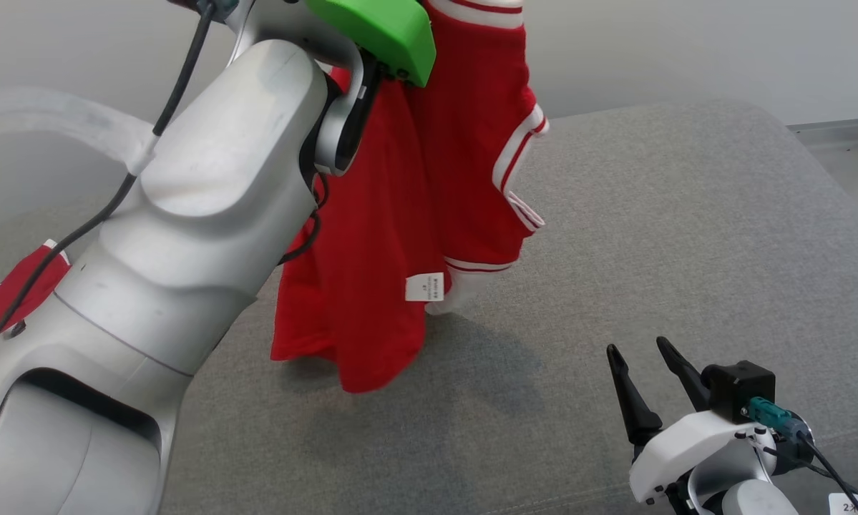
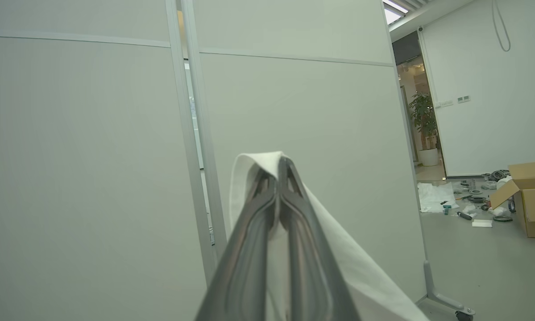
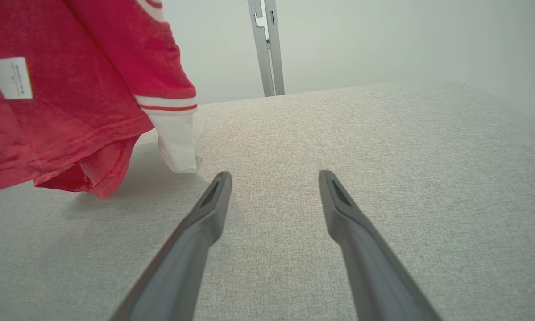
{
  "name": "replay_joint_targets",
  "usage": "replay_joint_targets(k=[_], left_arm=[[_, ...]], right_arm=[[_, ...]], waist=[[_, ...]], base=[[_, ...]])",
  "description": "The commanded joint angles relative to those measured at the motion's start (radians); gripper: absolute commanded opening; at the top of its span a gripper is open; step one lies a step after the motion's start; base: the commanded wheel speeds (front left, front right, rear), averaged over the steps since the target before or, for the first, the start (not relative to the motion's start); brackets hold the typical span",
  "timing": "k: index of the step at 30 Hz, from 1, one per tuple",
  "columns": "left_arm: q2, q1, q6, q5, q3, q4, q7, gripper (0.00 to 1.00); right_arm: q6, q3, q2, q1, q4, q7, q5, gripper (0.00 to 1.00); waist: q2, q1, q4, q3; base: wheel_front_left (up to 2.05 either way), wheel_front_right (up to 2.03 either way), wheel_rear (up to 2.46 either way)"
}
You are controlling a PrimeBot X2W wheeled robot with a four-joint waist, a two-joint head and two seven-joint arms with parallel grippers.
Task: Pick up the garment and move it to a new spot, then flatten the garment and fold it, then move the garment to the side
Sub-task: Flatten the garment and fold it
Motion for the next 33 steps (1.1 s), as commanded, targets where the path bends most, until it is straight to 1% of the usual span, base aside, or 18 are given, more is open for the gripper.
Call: replay_joint_targets(k=[1,6,9,18,20,23,25,26,27,28,29,31,33], left_arm=[[-0.013,0.002,-0.011,-0.004,0.02,-0.014,-0.001,0.0],[-0.02,0.048,-0.019,-0.006,0.065,-0.025,0.0,0.0],[-0.009,0.095,-0.014,-0.012,0.09,0.0,0.0,0.0],[0.081,0.288,0.031,0.051,0.139,0.151,-0.001,0.0],[0.109,0.316,0.04,0.083,0.133,0.194,-0.001,0.0],[0.137,0.341,0.039,0.119,0.12,0.254,-0.001,0.0],[0.157,0.344,0.048,0.139,0.128,0.282,-0.001,0.0],[0.164,0.347,0.052,0.146,0.134,0.295,-0.001,0.1],[0.168,0.35,0.056,0.152,0.143,0.304,-0.001,0.42],[0.171,0.354,0.061,0.156,0.151,0.312,-0.001,0.78],[0.171,0.362,0.062,0.155,0.159,0.323,-0.001,1.0],[0.163,0.377,0.055,0.14,0.175,0.352,-0.001,1.0],[0.145,0.392,0.03,0.127,0.172,0.391,0.013,1.0]], right_arm=[[-0.001,0.002,-0.004,0.012,0.003,-0.007,0.005,1.0],[-0.001,0.003,-0.004,0.012,-0.001,-0.006,0.003,1.0],[-0.001,-0.001,-0.004,0.011,-0.005,-0.003,-0.002,1.0],[-0.001,-0.016,-0.004,0.013,-0.019,0.015,-0.024,1.0],[-0.001,-0.012,-0.004,0.01,-0.024,0.021,-0.027,1.0],[-0.001,-0.001,-0.004,0.003,-0.03,0.03,-0.032,1.0],[-0.001,0.004,-0.004,0.0,-0.034,0.035,-0.036,1.0],[-0.001,0.006,-0.004,0.0,-0.035,0.039,-0.037,1.0],[-0.001,0.009,-0.004,0.001,-0.038,0.042,-0.038,1.0],[-0.001,0.011,-0.004,0.002,-0.04,0.045,-0.04,1.0],[-0.001,0.012,-0.004,0.003,-0.042,0.048,-0.04,1.0],[-0.001,0.013,-0.004,0.004,-0.045,0.051,-0.041,1.0],[-0.001,0.014,-0.004,0.006,-0.048,0.055,-0.041,1.0]], waist=[[0.0,0.0,-0.009,-0.001],[0.0,0.0,-0.024,0.007],[0.0,0.0,-0.031,0.014],[0.0,0.0,-0.022,0.037],[0.0,0.0,-0.018,0.041],[0.0,0.0,-0.014,0.045],[0.0,0.0,-0.011,0.049],[0.0,0.0,-0.01,0.05],[0.0,0.0,-0.008,0.052],[0.0,0.0,-0.008,0.053],[0.0,0.0,-0.007,0.054],[0.0,0.0,-0.005,0.056],[0.0,0.0,-0.002,0.057]], base=[[0.0,0.0,0.0],[0.0,0.0,0.0],[0.0,0.0,0.0],[0.0,0.0,0.0],[0.0,0.0,0.0],[0.0,0.0,0.0],[0.0,0.0,0.0],[0.0,0.0,0.0],[0.0,0.0,0.0],[0.0,0.0,0.0],[0.0,0.0,0.0],[0.0,0.0,0.0],[0.0,0.0,0.0]])
